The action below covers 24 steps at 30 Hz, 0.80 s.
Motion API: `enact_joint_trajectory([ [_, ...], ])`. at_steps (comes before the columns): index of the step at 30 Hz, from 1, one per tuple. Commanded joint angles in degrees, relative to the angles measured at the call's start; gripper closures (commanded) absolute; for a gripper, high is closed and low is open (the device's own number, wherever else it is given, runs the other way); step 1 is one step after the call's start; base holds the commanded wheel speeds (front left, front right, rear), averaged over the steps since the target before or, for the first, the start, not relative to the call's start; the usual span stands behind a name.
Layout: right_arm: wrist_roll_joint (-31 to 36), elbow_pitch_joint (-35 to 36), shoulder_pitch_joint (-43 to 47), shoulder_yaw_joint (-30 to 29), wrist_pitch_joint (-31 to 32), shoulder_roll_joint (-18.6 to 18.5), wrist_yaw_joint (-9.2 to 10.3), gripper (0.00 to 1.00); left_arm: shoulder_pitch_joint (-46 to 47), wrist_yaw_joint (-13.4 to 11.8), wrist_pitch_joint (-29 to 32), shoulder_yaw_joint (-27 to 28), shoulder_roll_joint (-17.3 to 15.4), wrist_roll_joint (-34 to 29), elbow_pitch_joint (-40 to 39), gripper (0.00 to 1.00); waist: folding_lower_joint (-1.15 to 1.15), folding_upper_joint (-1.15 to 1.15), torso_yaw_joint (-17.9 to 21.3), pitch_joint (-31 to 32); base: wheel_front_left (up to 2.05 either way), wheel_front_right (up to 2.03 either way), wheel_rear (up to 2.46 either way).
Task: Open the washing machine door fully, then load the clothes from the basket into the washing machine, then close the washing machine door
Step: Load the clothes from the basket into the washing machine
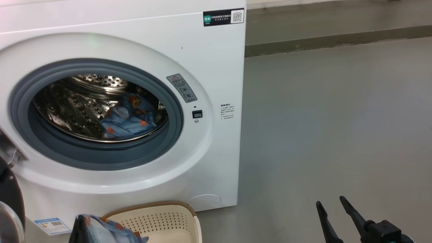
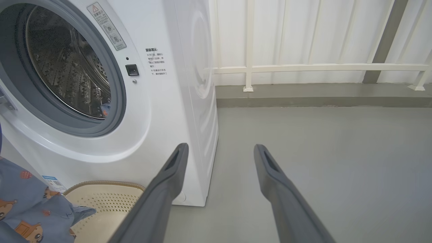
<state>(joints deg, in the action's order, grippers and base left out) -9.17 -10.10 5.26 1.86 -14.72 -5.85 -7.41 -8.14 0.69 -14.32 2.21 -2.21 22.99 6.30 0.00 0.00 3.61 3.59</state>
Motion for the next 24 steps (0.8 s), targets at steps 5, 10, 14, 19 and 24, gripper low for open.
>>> enact_joint_trajectory([
  [5,0.63,1.52,-0.95,1.44,-0.28,-0.65,-0.08,0.0,0.84,-0.31,-0.68,1.52,-0.67,-0.3,-2.83,1.0,0.0,0.0,0.27,-0.06,0.0,0.0,0.0],
  [10,0.59,1.58,-1.09,1.4,-0.28,-0.55,-0.08,0.0,0.75,-0.5,-0.68,1.15,-0.66,-0.33,-3.68,1.0,0.0,0.0,0.54,-0.5,0.0,0.0,0.0],
  [14,0.52,1.52,-1.08,1.35,-0.28,-0.38,-0.08,0.0,0.86,-0.62,-0.68,1.09,-0.66,-0.41,-4.13,1.0,0.0,0.0,0.71,-0.82,0.0,0.0,0.0],
  [19,0.49,1.38,-1.19,1.36,-0.28,-0.3,-0.08,0.0,1.24,-0.65,-0.68,0.99,-0.66,-0.57,-4.38,1.0,0.0,0.0,0.99,-0.95,0.0,0.0,0.0],
  [24,0.47,1.45,-1.37,1.4,-0.28,-0.09,-0.08,0.0,2.88,-0.44,-0.68,1.14,-0.66,-1.01,-4.51,1.0,0.0,0.0,1.43,-1.29,0.0,0.0,0.0],
])
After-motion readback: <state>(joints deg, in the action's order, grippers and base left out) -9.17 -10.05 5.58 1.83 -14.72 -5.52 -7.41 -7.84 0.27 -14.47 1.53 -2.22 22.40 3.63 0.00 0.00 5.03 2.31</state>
